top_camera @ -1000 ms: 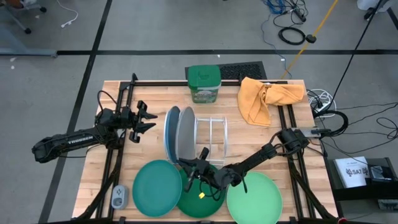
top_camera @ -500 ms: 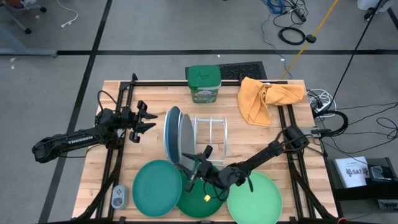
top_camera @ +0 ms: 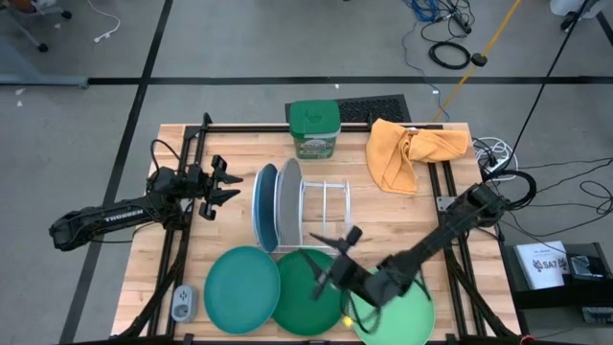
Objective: Sort dishes
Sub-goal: Put the light green plate in the dish rack
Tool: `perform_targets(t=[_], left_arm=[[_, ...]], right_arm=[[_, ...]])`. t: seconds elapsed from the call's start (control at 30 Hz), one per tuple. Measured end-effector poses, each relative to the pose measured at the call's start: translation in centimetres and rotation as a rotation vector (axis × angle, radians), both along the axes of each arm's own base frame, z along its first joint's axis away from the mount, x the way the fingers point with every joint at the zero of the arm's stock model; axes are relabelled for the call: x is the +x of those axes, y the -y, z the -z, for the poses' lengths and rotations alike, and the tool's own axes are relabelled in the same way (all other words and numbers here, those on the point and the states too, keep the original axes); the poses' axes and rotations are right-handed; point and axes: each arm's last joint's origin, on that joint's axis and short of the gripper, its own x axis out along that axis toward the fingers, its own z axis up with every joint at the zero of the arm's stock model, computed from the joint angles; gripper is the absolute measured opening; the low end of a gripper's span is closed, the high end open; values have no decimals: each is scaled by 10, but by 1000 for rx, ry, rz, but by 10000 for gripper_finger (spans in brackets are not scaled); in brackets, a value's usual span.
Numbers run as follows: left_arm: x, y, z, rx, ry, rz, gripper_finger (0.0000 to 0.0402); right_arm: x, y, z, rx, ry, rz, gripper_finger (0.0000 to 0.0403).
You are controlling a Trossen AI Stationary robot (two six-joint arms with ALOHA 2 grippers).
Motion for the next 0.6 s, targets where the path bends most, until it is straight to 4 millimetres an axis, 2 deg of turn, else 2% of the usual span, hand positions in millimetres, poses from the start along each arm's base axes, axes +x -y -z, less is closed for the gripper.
perform_targets(t=[0.17,0.37,0.5,0.6], left_arm=[[0,0,0,0,0,0,154],[0,0,0,1,0,0,154],[0,0,0,1,1,0,154],[0,0,0,4,5,0,154]], right_arm=[[-34,-30,-5,3,-40,-28,193],[-66,-58,7,122,-32,-112,190],[-72,-63,21,253,-71,-228,190],[-63,-58,31,382,-116,-304,189]])
